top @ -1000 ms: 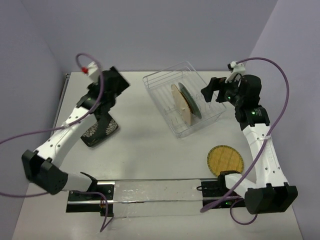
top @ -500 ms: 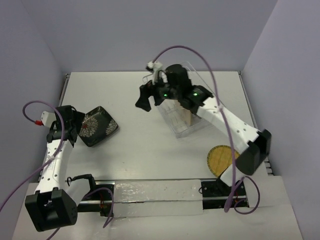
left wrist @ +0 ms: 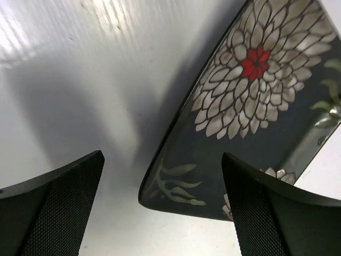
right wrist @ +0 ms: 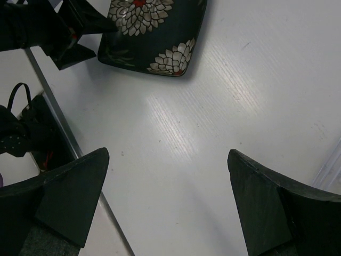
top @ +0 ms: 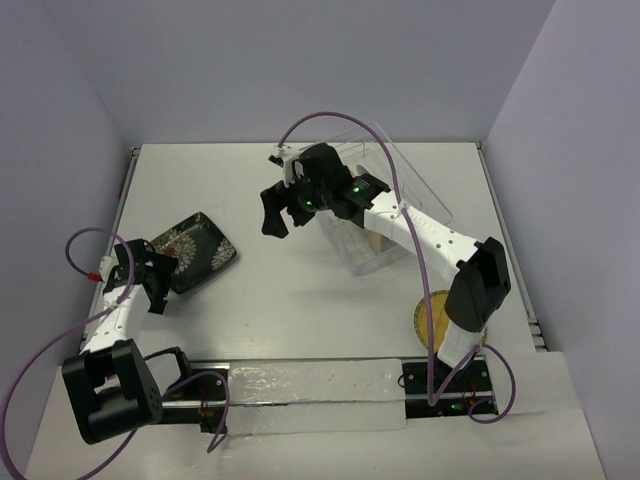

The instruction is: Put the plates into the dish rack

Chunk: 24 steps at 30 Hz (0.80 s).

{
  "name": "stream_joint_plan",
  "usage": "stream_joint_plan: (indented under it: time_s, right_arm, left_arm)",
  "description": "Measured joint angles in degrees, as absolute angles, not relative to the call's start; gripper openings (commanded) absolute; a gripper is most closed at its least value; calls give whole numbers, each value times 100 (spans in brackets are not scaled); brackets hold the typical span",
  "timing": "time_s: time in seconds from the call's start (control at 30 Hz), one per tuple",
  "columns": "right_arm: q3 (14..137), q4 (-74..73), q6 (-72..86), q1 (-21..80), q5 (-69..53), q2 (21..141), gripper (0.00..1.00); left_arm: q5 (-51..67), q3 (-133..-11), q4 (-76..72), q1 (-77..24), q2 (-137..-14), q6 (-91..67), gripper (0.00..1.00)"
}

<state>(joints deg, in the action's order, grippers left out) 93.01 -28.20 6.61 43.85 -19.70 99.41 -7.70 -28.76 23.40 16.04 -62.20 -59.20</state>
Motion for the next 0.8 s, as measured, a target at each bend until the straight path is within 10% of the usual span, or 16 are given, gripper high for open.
stream_joint_plan:
  time_s: [0.23,0.8]
  right_arm:
    - [9386,-2797,665,4383,-1976,10161,100]
    - [9455,-2749,1025,4383,-2148,10818,99]
  left_arm:
    - [-292,-2409,1529,1629,-6109,-5861,92]
    - [115,-1869,93,1647,-6532,-5903,31]
